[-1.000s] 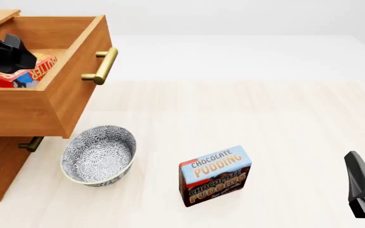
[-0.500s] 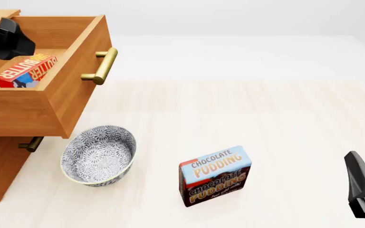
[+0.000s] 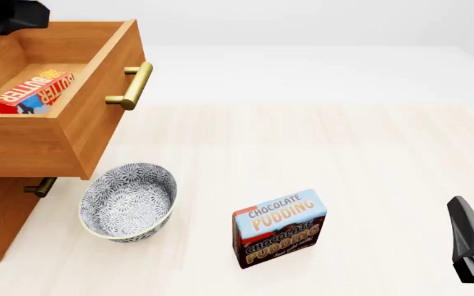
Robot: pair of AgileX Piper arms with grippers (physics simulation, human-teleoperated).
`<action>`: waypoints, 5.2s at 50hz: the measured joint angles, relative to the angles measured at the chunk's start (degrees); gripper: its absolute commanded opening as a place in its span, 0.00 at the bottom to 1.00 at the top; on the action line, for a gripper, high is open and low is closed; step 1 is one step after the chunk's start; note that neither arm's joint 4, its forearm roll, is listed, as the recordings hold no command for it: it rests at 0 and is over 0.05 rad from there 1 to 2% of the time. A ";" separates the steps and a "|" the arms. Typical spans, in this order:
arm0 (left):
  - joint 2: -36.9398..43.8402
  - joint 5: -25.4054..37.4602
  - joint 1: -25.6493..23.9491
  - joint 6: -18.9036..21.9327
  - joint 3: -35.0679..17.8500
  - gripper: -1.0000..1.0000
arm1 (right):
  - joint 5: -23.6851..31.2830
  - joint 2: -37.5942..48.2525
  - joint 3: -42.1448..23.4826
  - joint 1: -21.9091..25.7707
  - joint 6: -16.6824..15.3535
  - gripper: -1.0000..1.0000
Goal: Put the butter at the back in the top drawer of the cabinet and close it.
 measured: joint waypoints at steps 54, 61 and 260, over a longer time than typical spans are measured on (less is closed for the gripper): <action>10.15 -12.60 -20.16 -4.06 4.12 1.00 | 0.00 0.00 0.00 0.00 0.00 1.00; 12.49 -14.92 -22.52 -5.51 5.38 1.00 | 0.00 0.00 0.00 0.00 0.00 1.00; 11.73 -28.59 -0.18 -9.28 26.56 1.00 | 0.00 0.00 0.00 0.00 0.00 1.00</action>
